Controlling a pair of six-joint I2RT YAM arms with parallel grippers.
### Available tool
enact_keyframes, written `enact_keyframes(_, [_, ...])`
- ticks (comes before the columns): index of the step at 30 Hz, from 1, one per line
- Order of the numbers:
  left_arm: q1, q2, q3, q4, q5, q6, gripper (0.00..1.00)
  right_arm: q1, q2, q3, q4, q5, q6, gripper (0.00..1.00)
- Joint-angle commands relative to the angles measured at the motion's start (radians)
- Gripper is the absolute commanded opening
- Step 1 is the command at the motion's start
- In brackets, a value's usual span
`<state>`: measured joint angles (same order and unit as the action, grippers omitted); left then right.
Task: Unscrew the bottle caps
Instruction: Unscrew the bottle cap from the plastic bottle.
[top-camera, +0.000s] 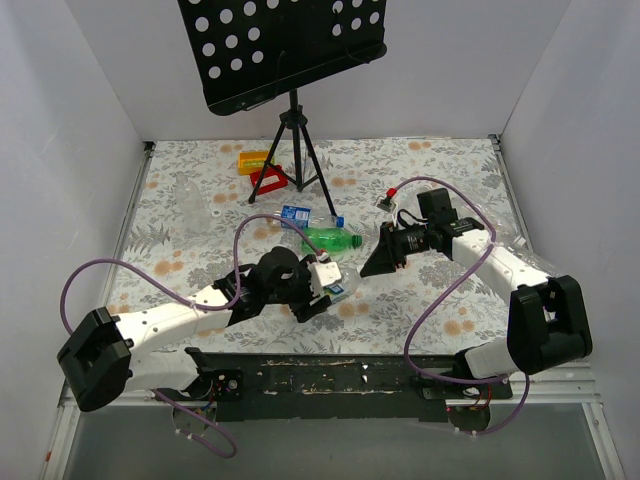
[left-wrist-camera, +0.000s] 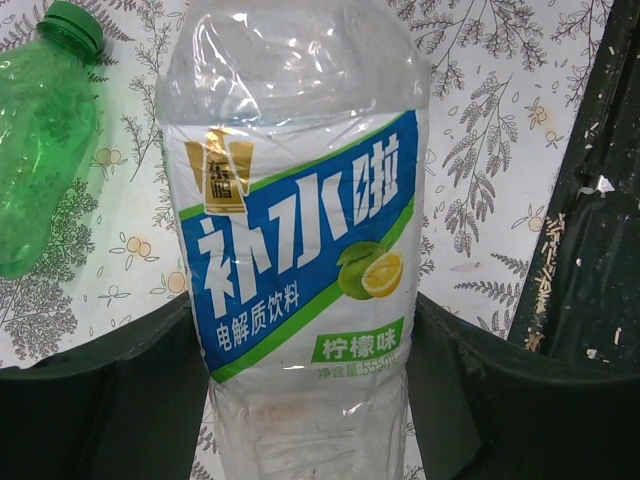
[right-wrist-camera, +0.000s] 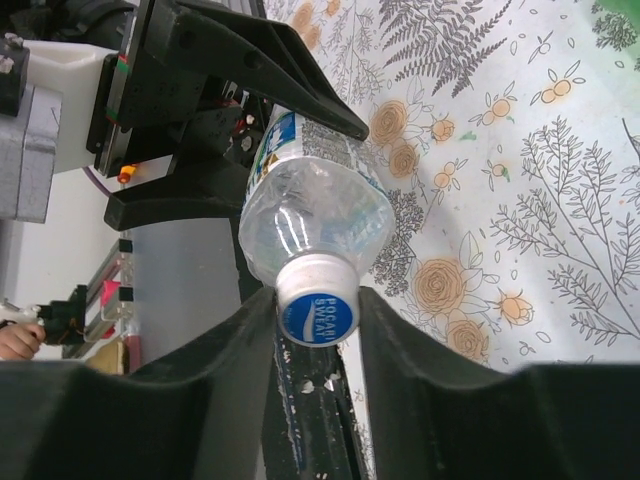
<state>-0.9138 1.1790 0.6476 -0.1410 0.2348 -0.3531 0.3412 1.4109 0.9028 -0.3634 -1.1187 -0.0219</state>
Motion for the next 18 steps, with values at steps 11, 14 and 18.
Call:
enact_keyframes(11, [0.041,-0.065,0.029,-0.077,0.245,-0.021,0.05,0.051,0.068,0.227,-0.611,-0.069,-0.900,0.01])
enact_keyframes(14, [0.133,-0.045,0.058,-0.104,0.484,-0.067,0.06,0.082,0.059,0.269,-0.860,-0.030,-1.396,0.01])
enact_keyframes(18, [0.223,-0.007,0.084,-0.127,0.779,-0.098,0.07,0.134,-0.149,0.126,-0.546,0.144,-1.424,0.01])
